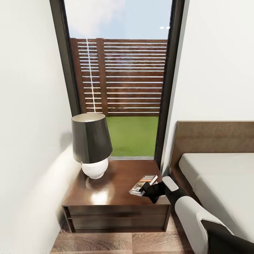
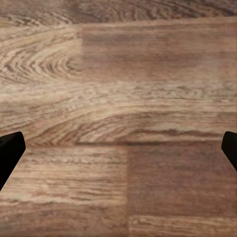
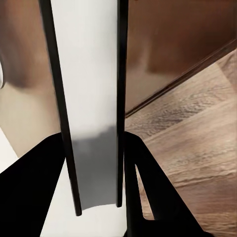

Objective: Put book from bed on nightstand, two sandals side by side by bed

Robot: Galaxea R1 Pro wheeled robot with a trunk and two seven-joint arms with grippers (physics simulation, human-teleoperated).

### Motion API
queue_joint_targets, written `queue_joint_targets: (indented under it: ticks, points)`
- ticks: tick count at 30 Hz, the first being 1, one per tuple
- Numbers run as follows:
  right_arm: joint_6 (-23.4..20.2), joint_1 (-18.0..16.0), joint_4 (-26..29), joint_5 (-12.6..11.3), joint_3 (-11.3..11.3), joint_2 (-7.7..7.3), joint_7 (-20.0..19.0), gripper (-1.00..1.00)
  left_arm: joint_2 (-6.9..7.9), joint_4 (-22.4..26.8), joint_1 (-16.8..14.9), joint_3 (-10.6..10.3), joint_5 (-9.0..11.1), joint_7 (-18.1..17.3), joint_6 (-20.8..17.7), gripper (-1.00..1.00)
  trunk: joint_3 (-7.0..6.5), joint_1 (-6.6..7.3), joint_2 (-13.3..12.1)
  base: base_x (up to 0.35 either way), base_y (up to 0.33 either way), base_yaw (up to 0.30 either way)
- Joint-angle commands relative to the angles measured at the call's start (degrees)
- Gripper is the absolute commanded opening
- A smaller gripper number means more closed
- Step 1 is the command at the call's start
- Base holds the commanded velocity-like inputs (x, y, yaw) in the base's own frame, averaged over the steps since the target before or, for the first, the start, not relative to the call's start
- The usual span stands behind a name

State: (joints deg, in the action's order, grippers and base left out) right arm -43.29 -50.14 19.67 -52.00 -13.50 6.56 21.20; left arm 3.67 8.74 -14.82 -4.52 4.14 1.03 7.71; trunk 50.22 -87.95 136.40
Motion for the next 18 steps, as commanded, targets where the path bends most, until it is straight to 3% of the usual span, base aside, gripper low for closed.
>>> queue_joint_targets:
  ticks: [1,18]
  points:
    - [-0.08,-0.04,0.13,-0.54,-0.21,0.04,0.65,-1.00,0.03,-0.04,-0.03,-0.48,0.43,0.11,0.20,1.00,0.06,0.01,0.02,0.000,0.000,0.000]
    - [-0.04,-0.37,0.11,-0.56,-0.21,0.06,0.69,-1.00,0.03,-0.04,-0.03,-0.47,0.43,0.11,0.20,1.00,0.06,0.01,0.02,0.000,0.000,0.000]
